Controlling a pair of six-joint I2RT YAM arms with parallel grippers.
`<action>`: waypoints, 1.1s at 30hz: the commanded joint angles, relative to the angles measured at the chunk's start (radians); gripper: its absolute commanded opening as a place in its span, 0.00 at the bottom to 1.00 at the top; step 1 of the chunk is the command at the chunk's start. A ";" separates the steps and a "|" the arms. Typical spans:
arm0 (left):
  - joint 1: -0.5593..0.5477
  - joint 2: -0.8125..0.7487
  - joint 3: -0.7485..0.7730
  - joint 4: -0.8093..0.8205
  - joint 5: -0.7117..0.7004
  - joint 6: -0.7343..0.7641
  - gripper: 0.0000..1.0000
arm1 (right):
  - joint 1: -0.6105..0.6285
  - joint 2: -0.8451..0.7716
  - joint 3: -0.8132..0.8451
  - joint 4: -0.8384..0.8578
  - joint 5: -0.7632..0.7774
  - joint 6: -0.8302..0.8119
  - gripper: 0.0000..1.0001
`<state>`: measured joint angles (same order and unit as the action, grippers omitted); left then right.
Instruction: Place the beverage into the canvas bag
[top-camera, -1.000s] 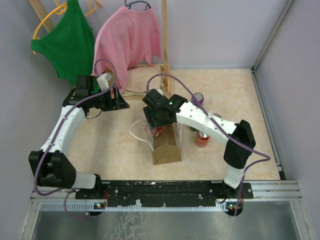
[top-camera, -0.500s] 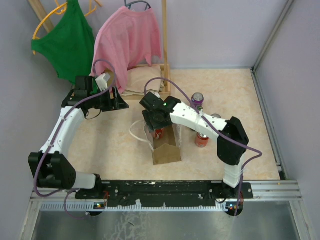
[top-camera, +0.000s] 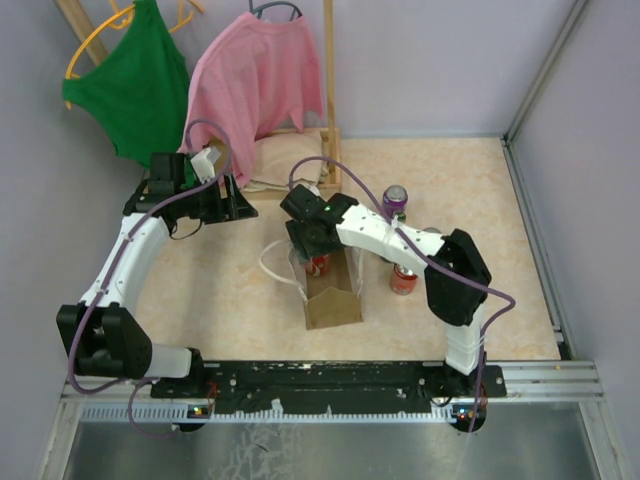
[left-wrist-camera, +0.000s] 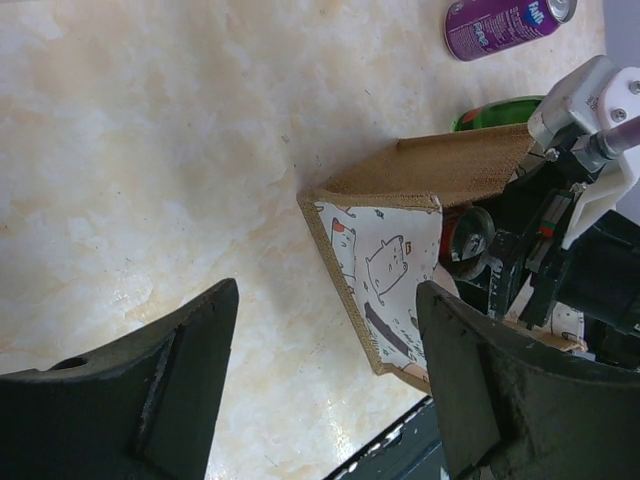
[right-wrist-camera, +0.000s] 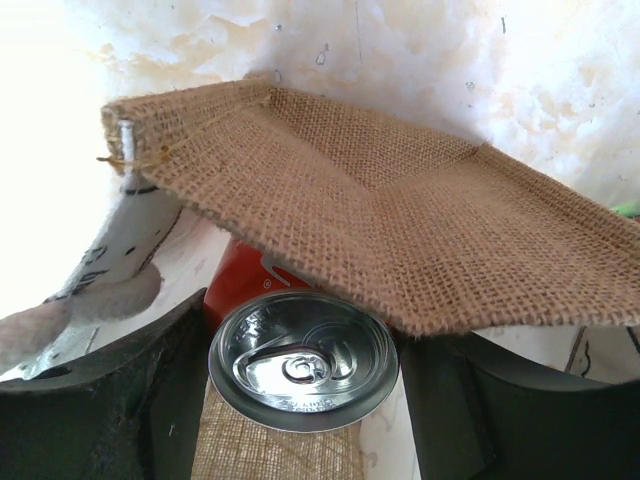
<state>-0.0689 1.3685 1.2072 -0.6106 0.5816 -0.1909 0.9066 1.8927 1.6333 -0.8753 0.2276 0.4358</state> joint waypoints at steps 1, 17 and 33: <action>0.013 -0.035 -0.010 0.023 0.023 -0.012 0.78 | -0.015 -0.018 -0.012 0.101 0.027 -0.024 0.00; 0.021 -0.051 -0.031 0.025 0.033 -0.016 0.78 | -0.018 0.023 -0.041 0.155 0.017 -0.031 0.23; 0.022 -0.044 -0.032 0.028 0.046 -0.022 0.78 | -0.024 -0.030 -0.099 0.206 -0.041 -0.014 0.73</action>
<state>-0.0536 1.3426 1.1793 -0.6048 0.6064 -0.2070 0.8894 1.9026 1.5440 -0.7185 0.2245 0.4046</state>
